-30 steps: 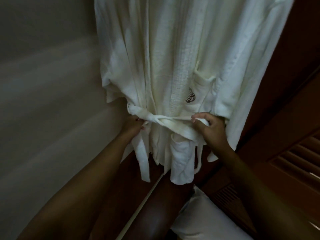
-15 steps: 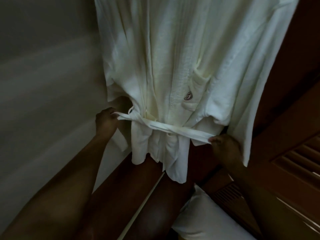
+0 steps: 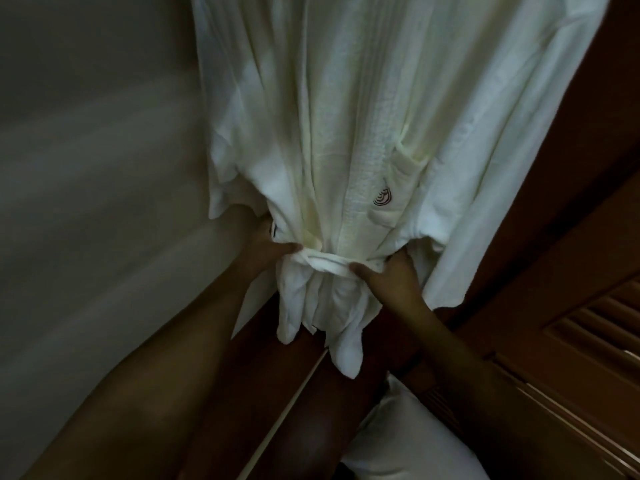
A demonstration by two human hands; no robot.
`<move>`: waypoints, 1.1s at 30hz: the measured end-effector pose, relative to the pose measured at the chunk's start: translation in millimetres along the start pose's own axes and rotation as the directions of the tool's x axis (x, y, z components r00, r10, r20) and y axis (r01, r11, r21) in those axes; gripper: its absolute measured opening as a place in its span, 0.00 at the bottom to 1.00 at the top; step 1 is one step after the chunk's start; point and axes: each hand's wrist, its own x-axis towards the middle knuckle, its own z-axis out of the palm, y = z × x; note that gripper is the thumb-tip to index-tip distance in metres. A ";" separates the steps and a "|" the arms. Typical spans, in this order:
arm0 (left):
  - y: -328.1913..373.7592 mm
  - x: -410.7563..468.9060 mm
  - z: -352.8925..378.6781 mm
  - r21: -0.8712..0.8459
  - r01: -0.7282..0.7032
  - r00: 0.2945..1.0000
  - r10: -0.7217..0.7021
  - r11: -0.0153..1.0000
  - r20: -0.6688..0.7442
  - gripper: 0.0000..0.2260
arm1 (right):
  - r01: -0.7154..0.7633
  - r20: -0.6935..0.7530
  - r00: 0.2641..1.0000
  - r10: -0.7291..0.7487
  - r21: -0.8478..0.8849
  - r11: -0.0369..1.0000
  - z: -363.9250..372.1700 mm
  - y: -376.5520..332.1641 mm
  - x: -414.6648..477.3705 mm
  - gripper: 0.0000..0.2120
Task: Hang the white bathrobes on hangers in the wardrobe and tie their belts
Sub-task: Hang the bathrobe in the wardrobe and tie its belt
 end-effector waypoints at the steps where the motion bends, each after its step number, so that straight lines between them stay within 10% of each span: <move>1: -1.4 -1.9 5.4 -0.033 0.037 0.998 -0.038 0.999 -0.040 0.28 | -0.019 -0.017 1.000 0.019 -0.020 1.000 5.6 5.2 6.8 0.45; 9: -23.7 -26.7 -8.6 -0.146 0.144 0.981 -0.161 0.979 -0.112 0.15 | -0.128 -0.116 0.985 0.128 0.007 0.992 -19.9 32.8 28.0 0.17; 19: -1.8 -45.0 -3.7 0.189 0.157 0.984 -0.136 0.969 -0.115 0.27 | -0.131 0.094 0.984 0.149 -0.171 0.977 -45.9 6.9 -5.8 0.30; 23: 10.8 -64.8 9.9 0.337 0.222 0.951 -0.127 0.915 -0.281 0.06 | -0.142 0.284 0.918 0.277 -0.416 0.898 -46.9 -3.9 -24.9 0.29; 29: 103.3 -47.3 6.3 0.359 -0.083 0.866 0.246 0.930 -0.435 0.05 | 0.216 0.148 0.974 -0.171 -0.384 0.898 -73.8 -94.8 -30.1 0.14; 33: 200.4 -32.0 -10.1 0.296 -0.276 0.735 0.399 0.914 -0.547 0.11 | 0.448 -0.096 0.867 -0.489 -0.282 0.848 -114.6 -167.8 -23.2 0.14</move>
